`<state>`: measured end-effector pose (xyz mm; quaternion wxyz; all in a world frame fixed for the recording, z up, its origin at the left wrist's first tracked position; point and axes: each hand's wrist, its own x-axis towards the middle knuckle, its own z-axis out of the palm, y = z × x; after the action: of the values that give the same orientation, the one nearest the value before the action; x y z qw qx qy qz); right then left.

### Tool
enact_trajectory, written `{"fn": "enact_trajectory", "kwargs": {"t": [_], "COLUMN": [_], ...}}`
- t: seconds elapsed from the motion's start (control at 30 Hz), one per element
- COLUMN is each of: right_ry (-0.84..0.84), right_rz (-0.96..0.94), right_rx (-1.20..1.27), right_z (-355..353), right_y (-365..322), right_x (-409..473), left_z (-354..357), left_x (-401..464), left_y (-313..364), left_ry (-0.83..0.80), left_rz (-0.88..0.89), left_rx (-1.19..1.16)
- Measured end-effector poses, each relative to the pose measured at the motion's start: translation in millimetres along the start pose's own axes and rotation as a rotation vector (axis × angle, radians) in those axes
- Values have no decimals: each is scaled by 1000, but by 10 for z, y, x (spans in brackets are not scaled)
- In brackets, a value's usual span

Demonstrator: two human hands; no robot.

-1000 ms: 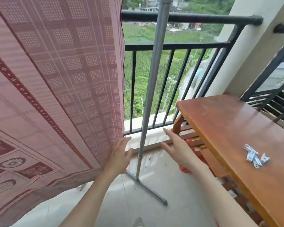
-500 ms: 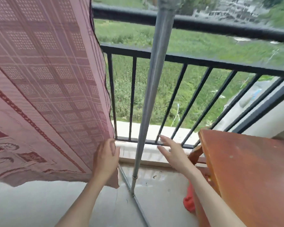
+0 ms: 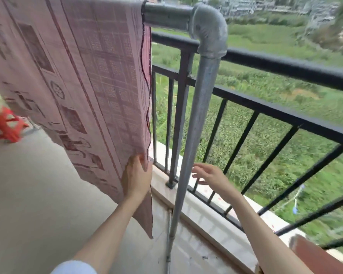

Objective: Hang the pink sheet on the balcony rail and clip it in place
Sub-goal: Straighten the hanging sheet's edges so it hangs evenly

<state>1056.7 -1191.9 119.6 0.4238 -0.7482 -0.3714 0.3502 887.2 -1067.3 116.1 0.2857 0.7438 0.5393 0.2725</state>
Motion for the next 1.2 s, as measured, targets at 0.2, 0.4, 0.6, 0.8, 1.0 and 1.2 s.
{"fn": "enact_trajectory", "kwargs": {"t": [0.2,0.4,0.6,0.8,1.0,1.2], "right_ry": [-211,-566,-466,-324,-264,-245], "right_rz": [-23,-123,-418,-418,-398,-437], "right_rx": [48,-97,-382,-357,-336,-301], "right_z": [127,435,815,756,271,-10], "right_y": [-161,-409,-521,-194,-162,-79], "right_x": [389,1035,1276,1593,1314,1214], "left_z": [-71,-139,-51,31,75,345], "left_x": [33,-35,-187,-359,-425,-436], "left_y": [-202,-296,-203,-156,-170,-153], "left_ry": [41,197,295,418,479,413], "left_rz": [-51,-116,-193,-228,-247,-293], "left_rx": [-85,2,9,76,92,-4]}}
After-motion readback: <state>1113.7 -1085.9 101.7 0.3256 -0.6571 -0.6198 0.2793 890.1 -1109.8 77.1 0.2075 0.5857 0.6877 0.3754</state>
